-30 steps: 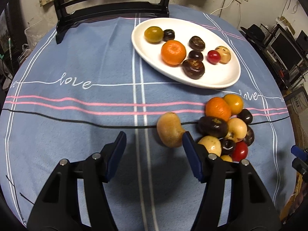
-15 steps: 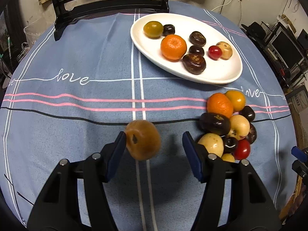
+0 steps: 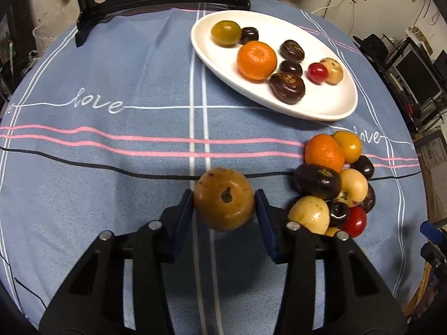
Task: Organize fruits
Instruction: 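Grasp a small yellow fruit with the right tool while the left tool holds the tan fruit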
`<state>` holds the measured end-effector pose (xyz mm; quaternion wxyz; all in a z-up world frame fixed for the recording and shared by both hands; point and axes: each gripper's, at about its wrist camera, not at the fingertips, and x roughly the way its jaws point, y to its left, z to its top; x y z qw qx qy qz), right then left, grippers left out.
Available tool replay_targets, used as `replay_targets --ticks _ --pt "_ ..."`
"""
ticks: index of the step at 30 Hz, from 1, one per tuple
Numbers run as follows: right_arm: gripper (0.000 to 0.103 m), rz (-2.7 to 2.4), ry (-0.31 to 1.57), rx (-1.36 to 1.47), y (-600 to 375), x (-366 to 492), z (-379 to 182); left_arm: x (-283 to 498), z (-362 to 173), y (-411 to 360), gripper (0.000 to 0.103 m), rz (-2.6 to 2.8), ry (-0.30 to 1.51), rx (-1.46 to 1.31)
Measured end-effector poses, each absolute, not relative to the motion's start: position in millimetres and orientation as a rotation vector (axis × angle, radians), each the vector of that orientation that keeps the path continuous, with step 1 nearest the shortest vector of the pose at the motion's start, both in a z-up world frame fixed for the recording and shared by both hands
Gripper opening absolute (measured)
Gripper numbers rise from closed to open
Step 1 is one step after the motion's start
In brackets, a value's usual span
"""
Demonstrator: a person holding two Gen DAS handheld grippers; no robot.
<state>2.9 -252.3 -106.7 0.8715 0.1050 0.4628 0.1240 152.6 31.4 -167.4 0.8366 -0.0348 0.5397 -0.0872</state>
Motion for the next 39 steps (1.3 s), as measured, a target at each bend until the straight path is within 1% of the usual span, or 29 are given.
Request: replay_targets --ticks 8,16,18,23,25,26,28,35,39 --pt "0.059 0.302 0.968 0.182 -238.9 7.7 -108.9 141.5 -160.0 40.4 0.045 -0.183 1.125 -0.105" --pt "0.059 0.464 1.006 0.067 -184.3 24.7 -129.4 111.5 -139.0 58.3 0.045 -0.154 1.098 -0.114" --pt "0.046 0.501 1.028 0.049 -170.8 31.6 -137.5 105.0 -136.3 61.1 0.045 -0.149 1.097 -0.108" --pt "0.042 0.484 1.069 0.027 -159.4 44.9 -156.1 92.2 -136.4 69.1 0.045 -0.145 1.111 -0.105" --pt "0.038 0.474 1.081 0.039 -160.9 48.2 -162.1 88.5 -137.6 71.4 0.045 -0.145 1.117 -0.107" --pt "0.032 0.470 1.089 0.042 -161.0 50.0 -164.4 87.5 -138.3 72.0 0.045 -0.145 1.119 -0.106" --pt "0.027 0.478 1.085 0.035 -160.4 50.1 -164.3 86.4 -140.2 72.8 0.045 -0.148 1.126 -0.108" --pt "0.026 0.490 1.077 0.041 -160.9 41.2 -155.7 91.3 -144.3 65.0 0.045 -0.173 1.133 -0.114" --pt "0.026 0.446 1.045 0.083 -180.1 41.7 -143.2 100.3 -143.1 53.9 0.045 -0.199 1.132 -0.096"
